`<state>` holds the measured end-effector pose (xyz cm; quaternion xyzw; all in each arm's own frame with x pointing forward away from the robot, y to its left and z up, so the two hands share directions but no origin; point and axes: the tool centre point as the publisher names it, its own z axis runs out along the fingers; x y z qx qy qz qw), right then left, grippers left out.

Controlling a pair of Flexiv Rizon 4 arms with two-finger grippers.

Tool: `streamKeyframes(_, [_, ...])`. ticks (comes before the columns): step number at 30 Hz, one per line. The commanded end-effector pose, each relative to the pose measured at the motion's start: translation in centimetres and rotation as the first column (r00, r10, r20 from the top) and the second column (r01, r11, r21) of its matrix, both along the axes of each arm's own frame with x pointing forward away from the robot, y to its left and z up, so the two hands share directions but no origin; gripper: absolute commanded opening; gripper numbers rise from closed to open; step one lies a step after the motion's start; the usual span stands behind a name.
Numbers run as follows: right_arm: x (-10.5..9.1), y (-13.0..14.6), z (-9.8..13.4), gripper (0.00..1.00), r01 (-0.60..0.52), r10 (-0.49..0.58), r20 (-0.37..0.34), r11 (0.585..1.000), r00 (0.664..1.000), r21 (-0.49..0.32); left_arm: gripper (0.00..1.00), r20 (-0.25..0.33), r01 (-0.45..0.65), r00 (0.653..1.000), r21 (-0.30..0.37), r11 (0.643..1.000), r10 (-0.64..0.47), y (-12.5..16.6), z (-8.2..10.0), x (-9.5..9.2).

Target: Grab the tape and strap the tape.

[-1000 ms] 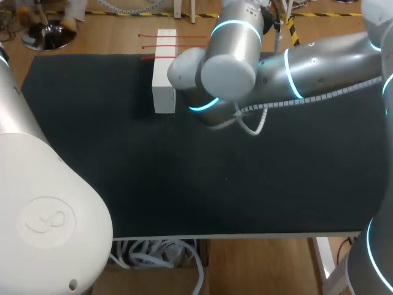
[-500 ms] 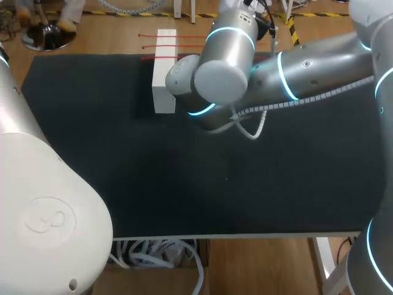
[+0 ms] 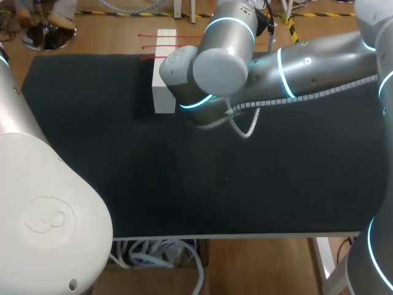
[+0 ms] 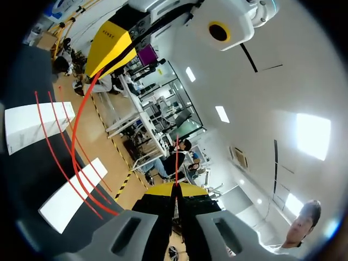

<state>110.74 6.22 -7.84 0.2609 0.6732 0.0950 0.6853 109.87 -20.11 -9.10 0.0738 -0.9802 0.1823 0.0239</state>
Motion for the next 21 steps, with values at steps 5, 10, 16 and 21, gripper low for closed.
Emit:
streamKeyframes(5, [-0.1, -0.3, 0.4, 0.0, -0.01, 0.01, -0.015, 1.0, 1.0, 0.004, 0.0, -0.003, 0.001, 1.0, 0.005, 1.0, -0.001, -0.1, 0.1, 0.1])
streamKeyframes(10, [-0.2, 0.0, 1.7, 0.0, 0.025, -0.024, 0.059, 1.0, 0.998, -0.018, 0.0, -0.003, 0.001, 1.0, 0.005, 1.0, -0.001, -0.1, 0.1, 0.1])
streamKeyframes(16, [0.2, -0.1, 1.4, 0.0, 0.09, -0.082, 0.085, 0.991, 0.993, -0.099, 0.0, -0.003, 0.001, 1.0, 0.005, 1.0, -0.001, -0.1, 0.1, 0.1])
streamKeyframes(21, [0.3, 0.0, 1.2, 0.0, 0.132, -0.122, 0.067, 0.977, 0.99, -0.165, 0.0, -0.003, 0.001, 1.0, 0.005, 1.0, -0.001, -0.1, 0.1, 0.1])
